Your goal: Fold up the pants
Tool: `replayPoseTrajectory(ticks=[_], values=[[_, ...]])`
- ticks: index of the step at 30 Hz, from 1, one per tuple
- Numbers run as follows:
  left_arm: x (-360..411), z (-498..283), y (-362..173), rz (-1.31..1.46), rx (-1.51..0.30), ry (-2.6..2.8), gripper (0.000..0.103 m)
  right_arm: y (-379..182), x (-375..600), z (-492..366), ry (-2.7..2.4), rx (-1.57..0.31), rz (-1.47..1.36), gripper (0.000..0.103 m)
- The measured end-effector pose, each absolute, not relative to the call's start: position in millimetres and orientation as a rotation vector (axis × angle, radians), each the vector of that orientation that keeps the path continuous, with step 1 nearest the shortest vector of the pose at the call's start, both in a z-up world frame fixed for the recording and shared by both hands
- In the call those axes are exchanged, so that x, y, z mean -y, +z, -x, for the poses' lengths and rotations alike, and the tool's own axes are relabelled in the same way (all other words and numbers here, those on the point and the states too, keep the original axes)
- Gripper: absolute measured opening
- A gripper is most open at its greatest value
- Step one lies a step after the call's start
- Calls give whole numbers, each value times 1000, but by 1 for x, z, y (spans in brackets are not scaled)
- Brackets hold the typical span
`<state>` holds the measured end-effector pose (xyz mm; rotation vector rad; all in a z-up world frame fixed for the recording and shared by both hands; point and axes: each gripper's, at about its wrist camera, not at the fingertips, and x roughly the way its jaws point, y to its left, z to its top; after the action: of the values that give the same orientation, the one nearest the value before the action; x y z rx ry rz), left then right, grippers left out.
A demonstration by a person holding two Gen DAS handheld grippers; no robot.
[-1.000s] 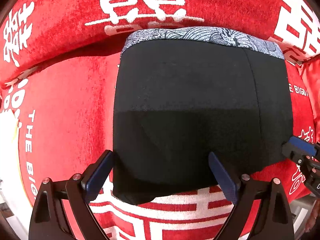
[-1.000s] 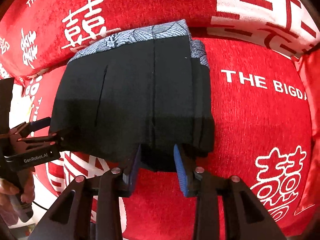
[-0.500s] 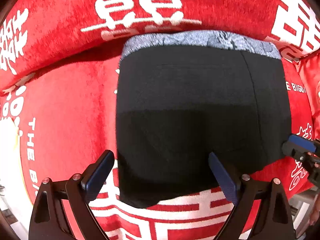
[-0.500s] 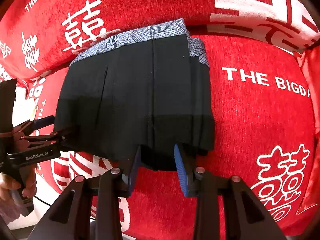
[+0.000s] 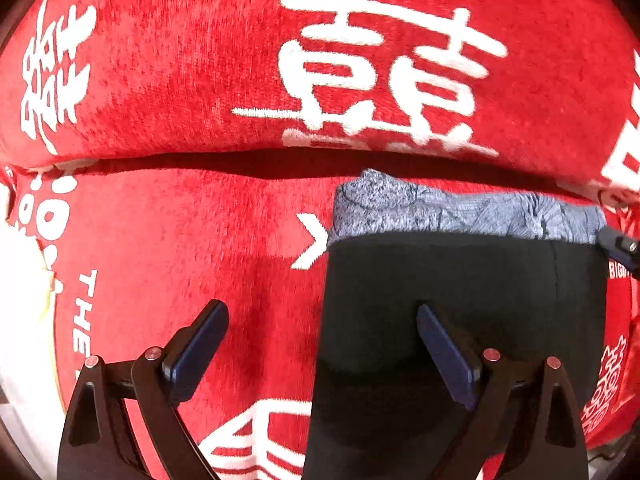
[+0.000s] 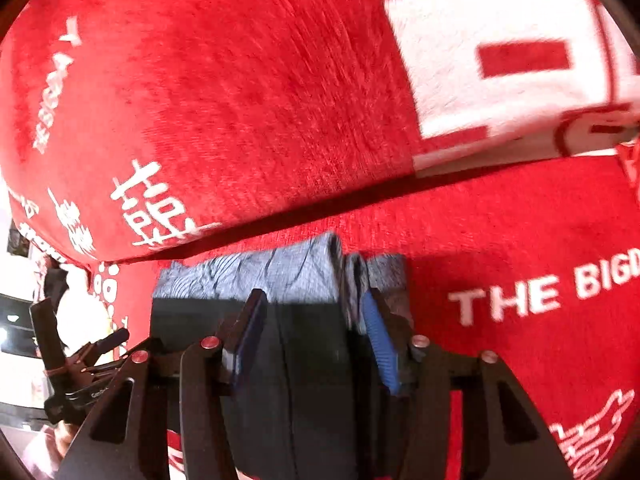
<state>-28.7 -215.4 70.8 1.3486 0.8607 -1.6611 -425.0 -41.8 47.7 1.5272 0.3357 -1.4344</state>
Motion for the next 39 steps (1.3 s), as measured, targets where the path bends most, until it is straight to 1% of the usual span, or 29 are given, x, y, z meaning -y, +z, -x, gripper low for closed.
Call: replayPoseTrajectory(ticks=[1, 3, 4, 6, 8, 12, 15, 17, 18, 19, 20, 21, 23, 27, 30, 35, 37, 39], values=[[214, 29, 70, -1350, -862, -1667, 96, 50, 43, 425, -1439, -349, -1517, 15], [210, 32, 69, -1356, -852, -1699, 96, 56, 40, 423, -1442, -372, -1486, 13], [206, 33, 67, -1366, -853, -1716, 96, 54, 37, 421, -1454, -417, -1479, 12], [201, 33, 59, -1390, -885, -1733, 96, 42, 32, 420, -1467, -499, -1497, 7], [195, 33, 52, -1396, -921, -1733, 96, 29, 24, 422, -1489, -553, -1537, 6], [191, 33, 52, -1400, -882, -1757, 96, 30, 10, 427, -1486, -471, -1564, 6], [187, 34, 53, -1401, -878, -1762, 96, 33, -3, 423, -1476, -457, -1602, 8], [190, 35, 53, -1404, -879, -1757, 96, 34, -15, 419, -1481, -438, -1630, 11], [189, 34, 53, -1404, -874, -1754, 96, 36, -20, 418, -1486, -436, -1643, 18], [187, 37, 51, -1404, -868, -1753, 96, 36, -26, 416, -1487, -434, -1666, 29], [188, 39, 54, -1405, -861, -1753, 96, 34, -33, 412, -1487, -434, -1684, 33], [187, 40, 56, -1406, -859, -1755, 96, 34, -39, 409, -1488, -438, -1696, 35], [186, 41, 56, -1413, -862, -1758, 96, 35, -46, 405, -1486, -442, -1703, 36], [187, 37, 56, -1421, -891, -1767, 96, 32, -61, 404, -1500, -425, -1738, 49], [189, 33, 54, -1422, -924, -1760, 96, 28, -70, 405, -1487, -415, -1763, 50], [186, 35, 56, -1440, -890, -1766, 96, 28, -77, 405, -1495, -405, -1768, 52], [186, 35, 56, -1445, -898, -1766, 96, 28, -78, 406, -1495, -411, -1768, 57], [188, 33, 57, -1449, -919, -1765, 96, 29, -82, 409, -1492, -406, -1769, 59]])
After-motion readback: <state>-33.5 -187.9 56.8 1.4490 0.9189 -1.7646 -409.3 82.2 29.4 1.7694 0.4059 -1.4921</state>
